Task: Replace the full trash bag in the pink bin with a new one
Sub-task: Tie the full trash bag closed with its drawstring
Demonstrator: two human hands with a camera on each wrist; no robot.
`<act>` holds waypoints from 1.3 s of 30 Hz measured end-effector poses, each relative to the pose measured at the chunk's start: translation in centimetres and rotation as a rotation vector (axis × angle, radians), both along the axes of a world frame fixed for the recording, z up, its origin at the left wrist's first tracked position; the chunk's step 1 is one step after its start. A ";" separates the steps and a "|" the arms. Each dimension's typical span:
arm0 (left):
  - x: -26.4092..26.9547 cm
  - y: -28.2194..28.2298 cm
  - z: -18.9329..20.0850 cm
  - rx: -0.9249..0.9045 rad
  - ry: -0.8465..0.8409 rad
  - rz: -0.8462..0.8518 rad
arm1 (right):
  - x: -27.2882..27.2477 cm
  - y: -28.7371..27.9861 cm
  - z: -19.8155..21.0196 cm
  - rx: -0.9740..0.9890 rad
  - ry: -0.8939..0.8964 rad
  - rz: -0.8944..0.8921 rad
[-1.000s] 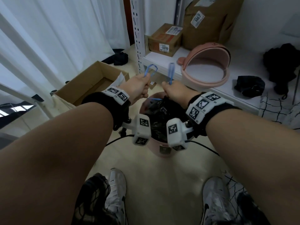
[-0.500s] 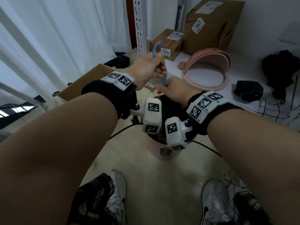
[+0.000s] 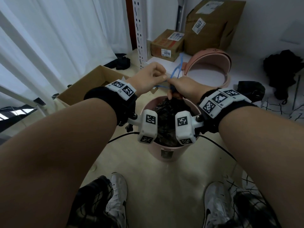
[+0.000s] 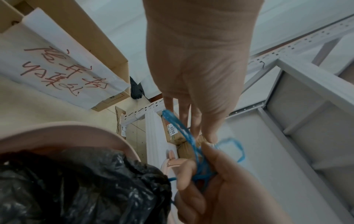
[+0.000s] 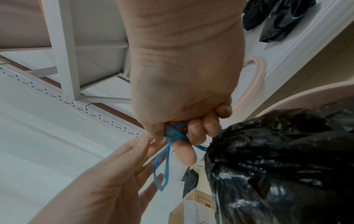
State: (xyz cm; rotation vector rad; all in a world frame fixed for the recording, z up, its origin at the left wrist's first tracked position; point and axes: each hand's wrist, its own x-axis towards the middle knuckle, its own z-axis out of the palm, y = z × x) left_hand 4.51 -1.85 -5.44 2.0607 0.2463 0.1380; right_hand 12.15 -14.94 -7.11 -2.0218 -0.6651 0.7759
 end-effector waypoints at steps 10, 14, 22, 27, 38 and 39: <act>-0.2 -1.0 -0.2 0.196 0.163 -0.050 | 0.7 -0.8 -0.4 0.117 0.000 0.005; 0.4 0.0 -0.5 0.223 0.116 0.096 | 0.7 -1.3 -0.4 0.119 0.020 -0.008; 0.7 0.8 0.4 0.457 0.131 0.242 | 1.1 -2.2 -1.1 0.097 0.001 0.084; -0.2 0.9 -0.9 0.287 0.343 -0.032 | 1.7 -2.7 -0.9 0.215 0.218 -0.016; -0.2 -1.2 -1.2 0.216 0.048 -0.087 | 1.2 -2.7 0.3 0.264 -0.041 0.109; 0.0 -1.3 -1.4 0.210 0.051 -0.089 | 1.0 -2.8 0.5 0.262 -0.057 0.120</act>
